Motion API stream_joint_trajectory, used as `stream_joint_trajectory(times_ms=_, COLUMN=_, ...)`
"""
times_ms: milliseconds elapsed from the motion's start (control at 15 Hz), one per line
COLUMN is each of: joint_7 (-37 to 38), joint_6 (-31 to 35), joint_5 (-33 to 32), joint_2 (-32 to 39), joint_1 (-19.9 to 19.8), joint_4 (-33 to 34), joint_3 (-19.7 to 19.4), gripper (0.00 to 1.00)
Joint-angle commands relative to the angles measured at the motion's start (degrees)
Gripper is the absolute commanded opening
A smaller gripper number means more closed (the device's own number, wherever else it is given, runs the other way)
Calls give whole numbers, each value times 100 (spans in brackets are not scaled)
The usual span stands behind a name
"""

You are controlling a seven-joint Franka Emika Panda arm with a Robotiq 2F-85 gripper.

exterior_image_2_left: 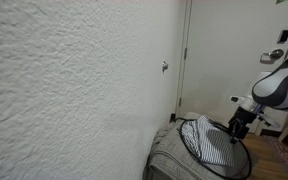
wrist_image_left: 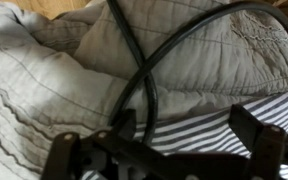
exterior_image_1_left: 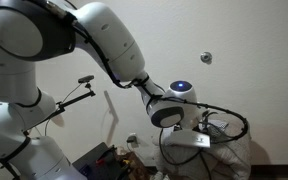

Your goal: Untangle the wire

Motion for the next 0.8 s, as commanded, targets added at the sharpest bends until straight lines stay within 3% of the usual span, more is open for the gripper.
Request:
stream_joint_trajectory(times_ms=0, joint_7=109, joint_6=-159, joint_5=131, joint_2=-74, joint_1=135, joint_4=-16, joint_3=-122, gripper=100)
stream_joint_trajectory(times_ms=733, joint_7=133, joint_6=-281, joint_5=119, joint_2=6, joint_1=487, joint_4=20, joint_3=-256, gripper=100)
